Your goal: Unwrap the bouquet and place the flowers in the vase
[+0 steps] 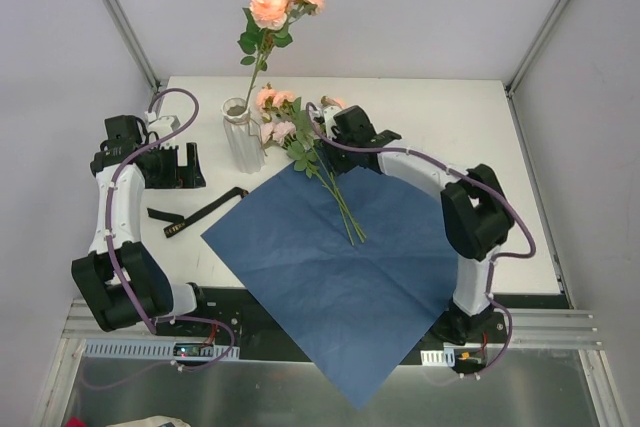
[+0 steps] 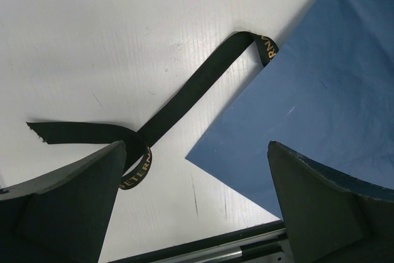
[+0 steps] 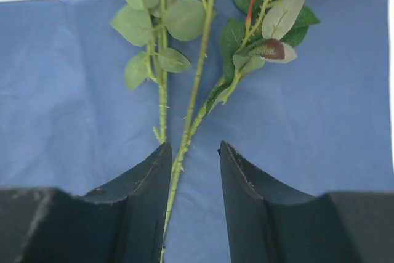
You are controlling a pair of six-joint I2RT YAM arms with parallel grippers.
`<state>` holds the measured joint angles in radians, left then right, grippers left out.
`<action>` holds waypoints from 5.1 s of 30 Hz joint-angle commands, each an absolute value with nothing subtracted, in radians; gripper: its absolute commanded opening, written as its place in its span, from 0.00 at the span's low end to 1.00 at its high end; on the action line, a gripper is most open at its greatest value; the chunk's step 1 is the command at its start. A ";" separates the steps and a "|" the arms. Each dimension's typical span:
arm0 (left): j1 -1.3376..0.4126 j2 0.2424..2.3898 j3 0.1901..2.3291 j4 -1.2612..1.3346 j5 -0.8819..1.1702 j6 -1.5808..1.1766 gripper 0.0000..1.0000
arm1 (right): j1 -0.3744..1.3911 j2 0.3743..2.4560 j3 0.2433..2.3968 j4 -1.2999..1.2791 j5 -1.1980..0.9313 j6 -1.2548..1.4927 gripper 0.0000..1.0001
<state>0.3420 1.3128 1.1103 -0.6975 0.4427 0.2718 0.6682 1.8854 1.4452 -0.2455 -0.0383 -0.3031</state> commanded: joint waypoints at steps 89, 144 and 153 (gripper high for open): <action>0.350 1.263 1.258 -0.801 0.514 0.244 0.99 | 0.528 1.140 1.137 0.257 0.233 0.154 0.01; 0.387 1.391 1.273 -0.811 0.529 0.258 0.99 | 0.917 2.230 2.157 0.897 -0.051 -0.322 0.01; 0.385 1.390 1.272 -0.811 0.538 0.252 0.99 | 0.891 2.201 2.175 0.574 -0.017 -0.210 0.27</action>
